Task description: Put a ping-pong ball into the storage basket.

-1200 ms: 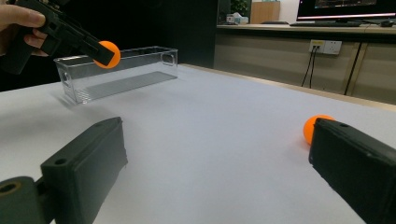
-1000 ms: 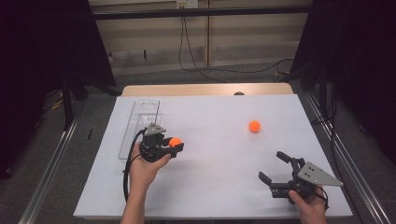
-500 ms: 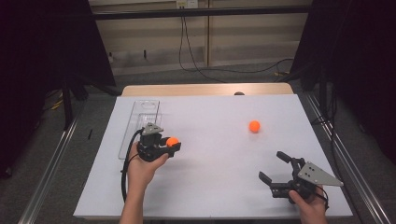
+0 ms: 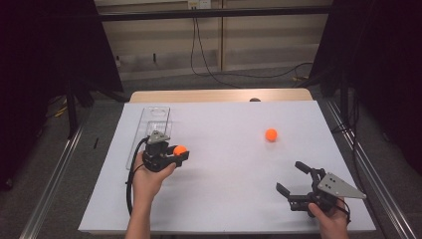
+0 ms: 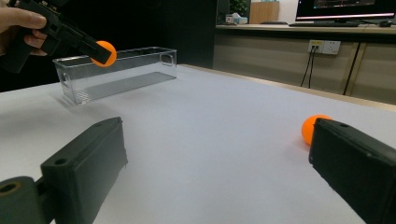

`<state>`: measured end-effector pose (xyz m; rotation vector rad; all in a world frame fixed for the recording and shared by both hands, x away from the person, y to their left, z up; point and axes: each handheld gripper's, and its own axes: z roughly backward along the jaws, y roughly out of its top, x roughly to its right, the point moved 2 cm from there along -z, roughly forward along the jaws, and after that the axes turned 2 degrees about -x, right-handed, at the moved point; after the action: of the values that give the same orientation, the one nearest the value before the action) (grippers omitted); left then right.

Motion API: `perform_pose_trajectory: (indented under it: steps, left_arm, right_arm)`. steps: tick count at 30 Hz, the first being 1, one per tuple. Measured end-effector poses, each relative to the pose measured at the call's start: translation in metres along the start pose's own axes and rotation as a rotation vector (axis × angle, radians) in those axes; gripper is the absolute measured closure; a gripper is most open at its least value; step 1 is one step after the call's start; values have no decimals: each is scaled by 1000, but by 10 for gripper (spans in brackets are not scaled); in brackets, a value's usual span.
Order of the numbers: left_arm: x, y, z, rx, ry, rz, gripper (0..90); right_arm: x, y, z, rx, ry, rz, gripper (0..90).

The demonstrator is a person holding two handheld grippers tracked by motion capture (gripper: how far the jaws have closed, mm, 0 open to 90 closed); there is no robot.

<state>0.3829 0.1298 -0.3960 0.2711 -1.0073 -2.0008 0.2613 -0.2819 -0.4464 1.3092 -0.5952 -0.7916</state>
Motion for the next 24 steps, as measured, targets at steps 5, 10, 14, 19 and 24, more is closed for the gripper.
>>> perform_pose_trajectory:
  steps: [5,10,14,19,24]
  left_arm:
    - [-3,0,2,5,7,4,510]
    - [-5,0,5,9,19,8,510]
    - [-6,0,7,14,23,5,510]
    - [-8,0,9,12,25,9,510]
    - [-9,0,10,16,28,12,510]
  right_arm:
    - [0,0,0,-2,2,0,35]
    - [0,0,0,-1,0,0,35]
    - [0,0,0,1,-1,0,35]
    - [0,0,0,0,0,2,35]
    - [0,0,0,0,-1,-1,35]
